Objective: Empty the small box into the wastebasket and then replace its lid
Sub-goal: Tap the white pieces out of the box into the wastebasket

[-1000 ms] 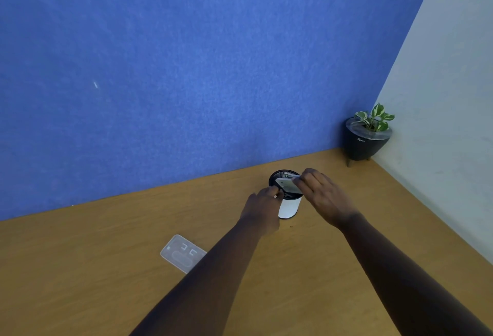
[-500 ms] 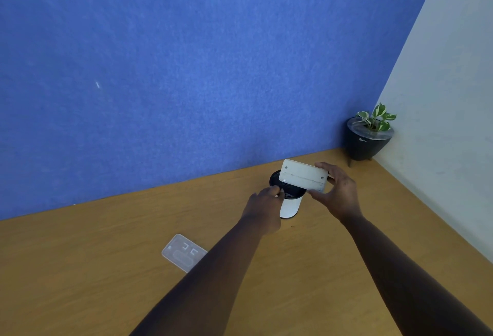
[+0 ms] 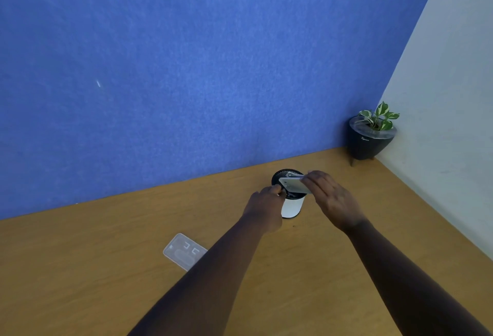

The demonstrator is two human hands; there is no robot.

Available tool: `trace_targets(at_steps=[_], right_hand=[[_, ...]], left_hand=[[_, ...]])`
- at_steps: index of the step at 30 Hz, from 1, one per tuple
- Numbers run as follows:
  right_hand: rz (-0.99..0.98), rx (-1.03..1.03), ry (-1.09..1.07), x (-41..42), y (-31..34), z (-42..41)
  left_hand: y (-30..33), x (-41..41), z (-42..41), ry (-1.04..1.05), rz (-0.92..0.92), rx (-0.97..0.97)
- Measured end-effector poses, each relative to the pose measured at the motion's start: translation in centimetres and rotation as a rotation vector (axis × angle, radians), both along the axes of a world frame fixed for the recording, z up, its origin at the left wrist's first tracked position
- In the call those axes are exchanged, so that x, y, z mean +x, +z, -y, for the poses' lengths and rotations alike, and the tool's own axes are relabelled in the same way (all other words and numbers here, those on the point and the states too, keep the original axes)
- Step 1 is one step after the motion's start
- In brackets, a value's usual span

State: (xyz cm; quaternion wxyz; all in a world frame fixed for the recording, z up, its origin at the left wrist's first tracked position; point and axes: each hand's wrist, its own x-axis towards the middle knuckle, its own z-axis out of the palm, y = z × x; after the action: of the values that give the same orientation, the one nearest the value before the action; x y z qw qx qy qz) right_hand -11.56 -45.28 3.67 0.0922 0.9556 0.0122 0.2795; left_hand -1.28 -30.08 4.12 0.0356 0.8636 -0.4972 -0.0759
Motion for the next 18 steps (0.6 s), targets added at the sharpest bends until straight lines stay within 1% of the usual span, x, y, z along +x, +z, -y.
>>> trace_targets(at_steps=[5,9,11,13,16,18], right_hand=[[0.041,0.018,-0.031,0.22,-0.31,-0.03],[0.047,-0.010,-0.022,0.25,-0.30,0.00],[0.064,0.020,-0.028,0.33,-0.23,-0.10],[0.110,0.133,-0.060,0.47,-0.18,-0.27],[0.146,0.392,-0.147,0.64,0.04,-0.38],[0.154,0.525,-0.187,0.70,0.24,-0.27]], left_hand=[[-0.09,-0.01,-0.09,0.003,0.002,-0.001],[-0.06,-0.01,-0.03,0.004,-0.001,-0.007],[-0.04,-0.04,-0.02,0.003,-0.001,0.001],[-0.10,-0.08,-0.02,-0.002,-0.005,0.007],[-0.06,-0.19,-0.05,0.003,-0.024,0.009],[-0.02,-0.25,-0.04,0.006,-0.028,0.004]])
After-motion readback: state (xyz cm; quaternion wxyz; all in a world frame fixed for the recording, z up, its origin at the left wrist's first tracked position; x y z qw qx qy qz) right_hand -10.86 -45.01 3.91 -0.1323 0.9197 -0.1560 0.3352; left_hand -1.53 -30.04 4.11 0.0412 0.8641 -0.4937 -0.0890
